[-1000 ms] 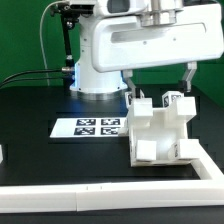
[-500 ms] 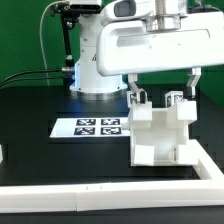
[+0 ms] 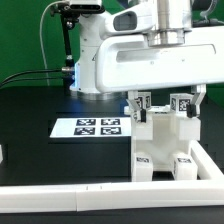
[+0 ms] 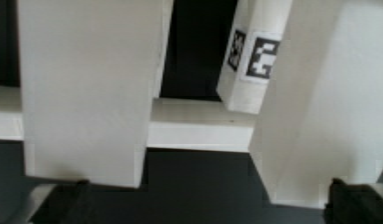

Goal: Assemble chair

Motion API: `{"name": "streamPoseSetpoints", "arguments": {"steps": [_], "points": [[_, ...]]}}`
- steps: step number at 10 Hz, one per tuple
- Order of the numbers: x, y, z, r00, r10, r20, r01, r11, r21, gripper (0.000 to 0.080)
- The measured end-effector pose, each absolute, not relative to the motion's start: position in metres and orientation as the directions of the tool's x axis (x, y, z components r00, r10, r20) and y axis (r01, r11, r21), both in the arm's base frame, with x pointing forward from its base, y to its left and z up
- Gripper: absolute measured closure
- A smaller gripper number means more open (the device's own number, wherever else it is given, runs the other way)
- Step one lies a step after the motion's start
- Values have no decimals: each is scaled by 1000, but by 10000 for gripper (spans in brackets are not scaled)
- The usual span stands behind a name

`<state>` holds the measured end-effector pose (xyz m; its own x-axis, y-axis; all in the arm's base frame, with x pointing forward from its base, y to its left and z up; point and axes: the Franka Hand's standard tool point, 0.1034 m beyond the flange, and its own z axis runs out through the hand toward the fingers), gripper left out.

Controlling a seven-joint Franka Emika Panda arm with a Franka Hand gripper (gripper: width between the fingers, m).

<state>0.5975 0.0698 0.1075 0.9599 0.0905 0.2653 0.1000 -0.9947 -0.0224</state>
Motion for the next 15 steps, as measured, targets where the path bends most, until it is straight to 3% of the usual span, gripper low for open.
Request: {"name": "streamPoseSetpoints", "arguments": {"steps": [2, 5, 11, 15], "points": [[603, 69, 102, 960, 90, 264, 99, -995, -20, 151], [607, 61, 109, 962, 81, 260, 91, -996, -24, 151], [591, 41, 162, 977, 65, 202, 79, -995, -62, 151], [582, 38, 159, 960, 167, 223, 179, -983, -32, 151]]}}
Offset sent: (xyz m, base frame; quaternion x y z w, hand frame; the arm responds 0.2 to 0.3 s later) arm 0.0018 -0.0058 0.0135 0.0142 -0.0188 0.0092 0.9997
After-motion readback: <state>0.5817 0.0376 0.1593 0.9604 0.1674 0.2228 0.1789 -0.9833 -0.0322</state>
